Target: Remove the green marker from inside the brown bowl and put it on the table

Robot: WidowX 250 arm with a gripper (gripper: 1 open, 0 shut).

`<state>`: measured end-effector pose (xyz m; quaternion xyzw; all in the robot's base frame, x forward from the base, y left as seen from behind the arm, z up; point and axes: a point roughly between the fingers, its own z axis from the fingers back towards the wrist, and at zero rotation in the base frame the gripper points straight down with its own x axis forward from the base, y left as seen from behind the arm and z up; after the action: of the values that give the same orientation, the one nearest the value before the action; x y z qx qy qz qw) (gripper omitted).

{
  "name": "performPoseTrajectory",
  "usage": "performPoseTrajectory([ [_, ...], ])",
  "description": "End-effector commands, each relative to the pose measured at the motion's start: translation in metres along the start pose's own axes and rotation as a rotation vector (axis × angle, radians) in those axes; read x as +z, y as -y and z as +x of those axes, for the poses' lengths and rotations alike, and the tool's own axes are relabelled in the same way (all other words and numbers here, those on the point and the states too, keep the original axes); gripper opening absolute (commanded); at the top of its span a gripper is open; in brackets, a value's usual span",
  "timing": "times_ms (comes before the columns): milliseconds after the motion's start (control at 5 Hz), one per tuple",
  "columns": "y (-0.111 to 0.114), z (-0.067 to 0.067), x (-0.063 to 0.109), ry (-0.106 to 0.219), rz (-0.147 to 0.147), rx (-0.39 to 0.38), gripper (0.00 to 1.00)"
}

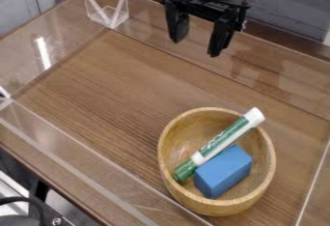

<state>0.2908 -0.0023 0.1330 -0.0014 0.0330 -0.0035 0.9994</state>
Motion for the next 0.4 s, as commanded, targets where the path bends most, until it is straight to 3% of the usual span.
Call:
performPoseTrajectory([
  [0, 0.006, -0.006, -0.006, -0.012, -0.003, -0.009, 1.0],
  [200, 0.023, -0.025, -0.011, 0.007, -0.011, -0.054, 1.0],
])
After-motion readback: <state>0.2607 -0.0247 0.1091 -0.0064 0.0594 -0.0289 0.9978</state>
